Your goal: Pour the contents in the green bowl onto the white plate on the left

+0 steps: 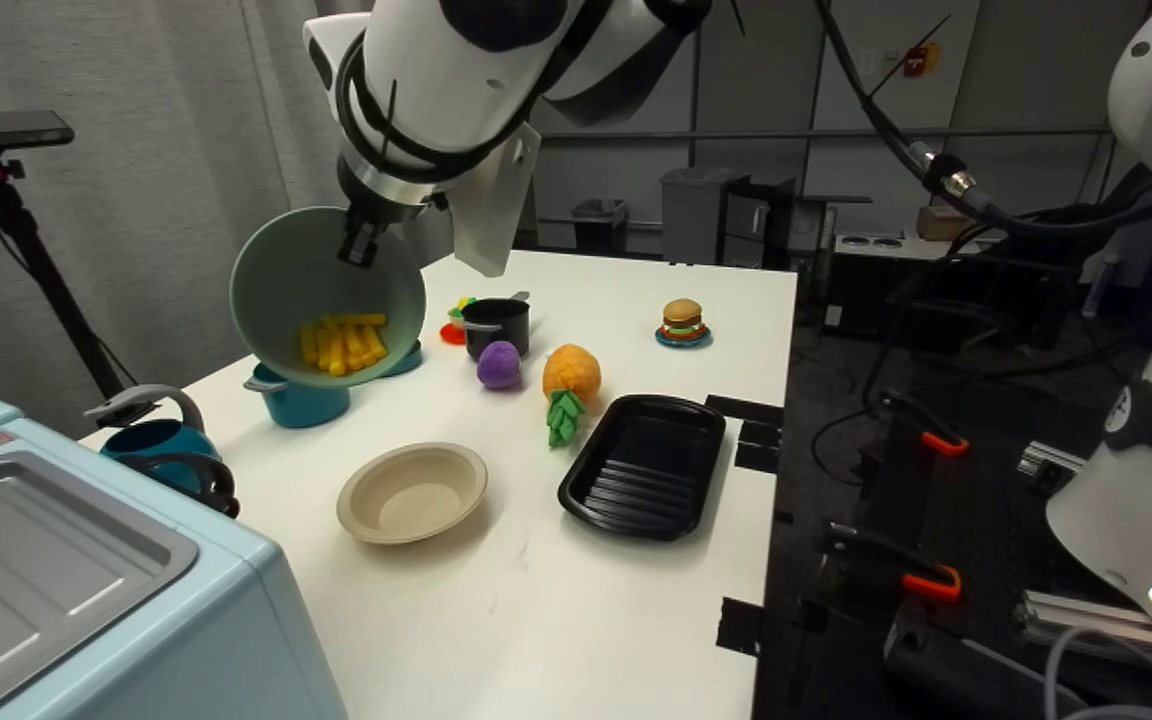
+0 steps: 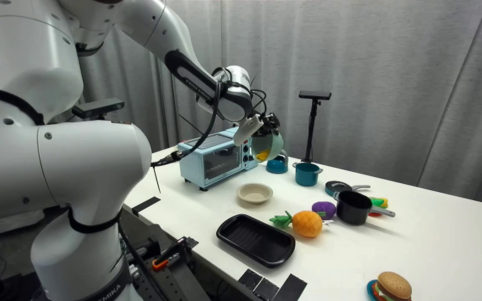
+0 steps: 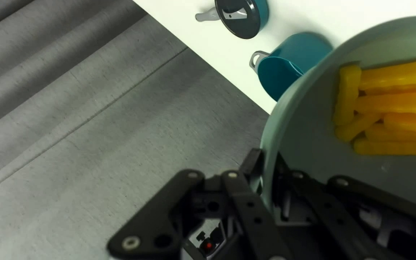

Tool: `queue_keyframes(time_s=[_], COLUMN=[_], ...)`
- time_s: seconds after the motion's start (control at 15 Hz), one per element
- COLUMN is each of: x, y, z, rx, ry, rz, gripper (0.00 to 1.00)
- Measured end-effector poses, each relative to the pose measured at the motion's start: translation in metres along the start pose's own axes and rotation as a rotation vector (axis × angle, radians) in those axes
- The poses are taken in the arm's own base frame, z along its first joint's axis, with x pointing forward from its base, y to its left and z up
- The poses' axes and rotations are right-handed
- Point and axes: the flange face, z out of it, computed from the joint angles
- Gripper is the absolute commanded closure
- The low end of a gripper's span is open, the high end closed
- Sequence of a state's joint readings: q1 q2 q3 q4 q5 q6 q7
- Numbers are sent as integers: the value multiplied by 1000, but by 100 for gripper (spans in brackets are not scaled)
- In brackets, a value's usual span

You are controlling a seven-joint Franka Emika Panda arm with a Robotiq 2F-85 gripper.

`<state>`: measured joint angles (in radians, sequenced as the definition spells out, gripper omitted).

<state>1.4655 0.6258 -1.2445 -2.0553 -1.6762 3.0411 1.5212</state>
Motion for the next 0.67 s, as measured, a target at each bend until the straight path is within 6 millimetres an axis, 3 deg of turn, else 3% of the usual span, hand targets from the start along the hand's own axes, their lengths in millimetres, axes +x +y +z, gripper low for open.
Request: queue_keyframes(time_s=[0.67], x=[-39], y=[-10], z=[-1], rx=[-159], ry=[-23], rz=[-22], gripper=[98])
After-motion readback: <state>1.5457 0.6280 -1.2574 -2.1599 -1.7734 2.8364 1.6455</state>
